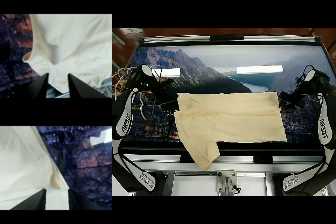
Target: Fold the shirts.
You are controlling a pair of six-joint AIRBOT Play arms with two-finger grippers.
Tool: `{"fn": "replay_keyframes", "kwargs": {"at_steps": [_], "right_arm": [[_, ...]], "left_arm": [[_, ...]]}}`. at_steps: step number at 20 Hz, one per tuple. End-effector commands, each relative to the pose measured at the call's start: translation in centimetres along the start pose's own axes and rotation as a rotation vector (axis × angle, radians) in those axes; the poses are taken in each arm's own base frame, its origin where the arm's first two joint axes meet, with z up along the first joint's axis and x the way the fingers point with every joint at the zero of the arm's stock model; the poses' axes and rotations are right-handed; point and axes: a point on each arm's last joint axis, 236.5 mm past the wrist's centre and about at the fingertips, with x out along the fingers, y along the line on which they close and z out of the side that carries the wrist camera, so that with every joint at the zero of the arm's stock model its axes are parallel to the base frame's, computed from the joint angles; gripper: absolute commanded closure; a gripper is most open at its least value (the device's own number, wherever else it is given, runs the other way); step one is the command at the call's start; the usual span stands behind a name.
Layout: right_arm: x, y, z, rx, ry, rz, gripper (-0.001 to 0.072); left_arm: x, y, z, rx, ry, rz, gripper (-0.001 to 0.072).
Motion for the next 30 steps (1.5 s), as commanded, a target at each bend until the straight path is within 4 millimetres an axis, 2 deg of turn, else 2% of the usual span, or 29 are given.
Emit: {"fn": "replay_keyframes", "kwargs": {"at_steps": [1, 2, 3, 5, 6, 7, 8, 10, 12, 13, 14, 15, 17, 18, 19, 24, 28, 30], "right_arm": [[-1.0, 0.4, -1.0, -0.059, 0.029, 0.009, 0.031], [-2.0, 0.2, -1.8, -0.101, 0.051, -0.003, 0.031], [-3.3, -0.9, -2.7, -0.129, 0.068, -0.053, 0.0309], [-6.2, -4.0, -4.8, -0.148, 0.103, -0.154, 0.0309], [-7.6, -5.1, -5.4, -0.136, 0.1, -0.155, 0.0309], [-9.0, -6.2, -5.8, -0.108, 0.072, -0.144, 0.0309], [-10.1, -7.2, -5.9, -0.075, 0.035, -0.136, 0.0309], [-11.7, -9.1, -6.3, -0.014, -0.029, -0.113, 0.0309], [-12.6, -9.9, -6.8, 0.029, -0.062, -0.062, 0.0308], [-12.8, -9.9, -6.8, 0.044, -0.075, -0.028, 0.0275], [-12.9, -9.6, -6.7, 0.051, -0.082, 0.01, 0.0156], [-13.0, -9.2, -6.6, 0.055, -0.087, 0.04, 0.015], [-13.0, -9.1, -6.4, 0.055, -0.097, 0.049, 0.0151], [-13.0, -9.0, -6.3, 0.055, -0.101, 0.052, 0.0151], [-13.0, -9.0, -6.2, 0.056, -0.104, 0.051, 0.0151], [-13.0, -9.2, -5.8, 0.057, -0.122, 0.043, 0.0151], [-13.0, -9.3, -5.9, 0.056, -0.12, 0.039, 0.0151], [-13.0, -10.3, -6.0, 0.063, -0.116, 0.0, 0.0151]], "left_arm": [[-0.7, -0.3, -0.1, -0.023, -0.018, -0.004, 0.0301], [-1.5, -0.4, -0.3, -0.027, -0.036, -0.003, 0.0301], [-2.6, -0.7, -0.5, -0.02, -0.066, 0.0, 0.0303], [-5.0, -1.1, -1.6, 0.003, -0.13, 0.007, 0.032], [-5.5, -1.1, -2.8, -0.004, -0.149, 0.002, 0.032], [-5.2, -1.3, -4.7, -0.008, -0.157, -0.022, 0.032], [-4.0, -1.4, -6.6, -0.021, -0.164, -0.054, 0.0321], [0.3, -1.0, -10.9, -0.085, -0.187, -0.123, 0.0319], [4.8, -1.4, -15.0, -0.11, -0.2, -0.216, 0.0311], [6.5, -2.2, -16.7, -0.083, -0.203, -0.272, 0.031], [7.7, -2.7, -17.8, -0.069, -0.201, -0.299, 0.0309], [8.8, -2.8, -18.8, -0.073, -0.196, -0.299, 0.031], [10.4, -2.8, -19.8, -0.075, -0.177, -0.293, 0.0288], [11.2, -2.9, -20.0, -0.073, -0.165, -0.286, 0.0208], [11.7, -3.0, -20.1, -0.063, -0.157, -0.277, 0.0176], [13.1, -3.7, -18.6, -0.044, -0.178, -0.245, 0.0175], [14.8, -4.1, -18.6, -0.064, -0.121, -0.264, 0.0185], [15.5, -4.6, -18.3, -0.061, -0.12, -0.266, 0.0211]]}}
